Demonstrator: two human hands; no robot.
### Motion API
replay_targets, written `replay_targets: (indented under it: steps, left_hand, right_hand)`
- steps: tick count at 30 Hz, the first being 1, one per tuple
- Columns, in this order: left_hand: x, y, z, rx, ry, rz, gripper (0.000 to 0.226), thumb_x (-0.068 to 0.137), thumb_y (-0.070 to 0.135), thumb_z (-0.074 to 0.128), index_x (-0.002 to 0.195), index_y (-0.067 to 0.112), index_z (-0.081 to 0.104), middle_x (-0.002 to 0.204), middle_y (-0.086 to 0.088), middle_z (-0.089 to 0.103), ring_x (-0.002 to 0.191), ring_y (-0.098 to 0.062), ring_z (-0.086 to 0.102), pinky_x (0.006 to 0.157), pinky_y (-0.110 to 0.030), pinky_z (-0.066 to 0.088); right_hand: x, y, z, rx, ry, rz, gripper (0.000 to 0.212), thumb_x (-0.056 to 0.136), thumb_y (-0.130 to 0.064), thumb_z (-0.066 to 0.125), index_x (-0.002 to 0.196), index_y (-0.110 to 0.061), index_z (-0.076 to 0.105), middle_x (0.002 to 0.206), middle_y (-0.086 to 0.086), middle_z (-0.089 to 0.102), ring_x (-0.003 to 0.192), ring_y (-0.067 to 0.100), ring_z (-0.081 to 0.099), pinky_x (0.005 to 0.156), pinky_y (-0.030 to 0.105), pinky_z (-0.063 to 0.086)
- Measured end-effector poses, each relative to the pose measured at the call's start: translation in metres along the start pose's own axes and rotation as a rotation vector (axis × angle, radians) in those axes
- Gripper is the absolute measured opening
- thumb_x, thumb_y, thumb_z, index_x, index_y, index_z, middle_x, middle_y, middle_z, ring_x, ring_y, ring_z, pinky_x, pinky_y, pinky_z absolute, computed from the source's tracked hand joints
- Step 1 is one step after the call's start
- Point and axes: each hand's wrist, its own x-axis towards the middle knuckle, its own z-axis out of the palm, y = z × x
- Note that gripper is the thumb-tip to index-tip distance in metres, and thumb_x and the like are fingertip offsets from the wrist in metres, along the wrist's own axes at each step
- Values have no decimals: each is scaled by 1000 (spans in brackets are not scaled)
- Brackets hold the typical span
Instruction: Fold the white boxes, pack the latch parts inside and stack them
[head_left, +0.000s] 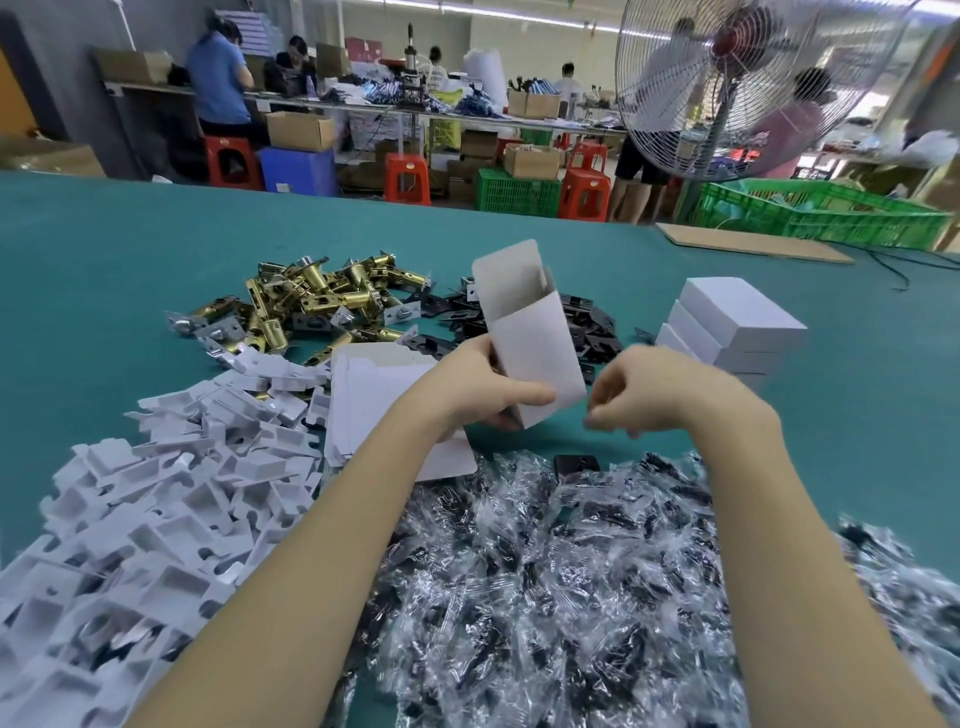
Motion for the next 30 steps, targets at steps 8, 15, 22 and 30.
replay_targets:
  steps: [8,15,22,30]
  left_hand:
    - [-1,5,4,-257,-75,-86,29,83,9,83,104,15,65,105,-3,75,84,-17,76,70,-35,64]
    - [-2,3,4,-257,-56,-93,39,82,9,83,115,13,61,116,-4,71,95,-19,74,65,-31,63]
    - [-2,2,2,-240,-99,-92,44,83,7,82,119,12,59,112,-3,72,81,-14,76,63,-29,62]
    - [-3,0,5,-160,-175,-81,44,83,7,82,119,16,59,113,-2,73,85,-15,77,68,-32,63]
  right_hand:
    - [14,2,19,8,-210,59,74,35,-77,77,94,-33,65,74,-13,75,63,7,70,68,30,55]
    - [22,2,26,69,-169,84,37,66,-40,81,94,-21,69,76,-2,71,62,17,65,73,35,58]
    - [24,19,24,258,16,142,28,87,-29,66,83,-2,73,84,20,75,62,22,50,60,30,42]
    - [6,43,6,1486,249,115,11,97,-4,65,103,-6,57,114,23,66,70,20,77,54,19,57]
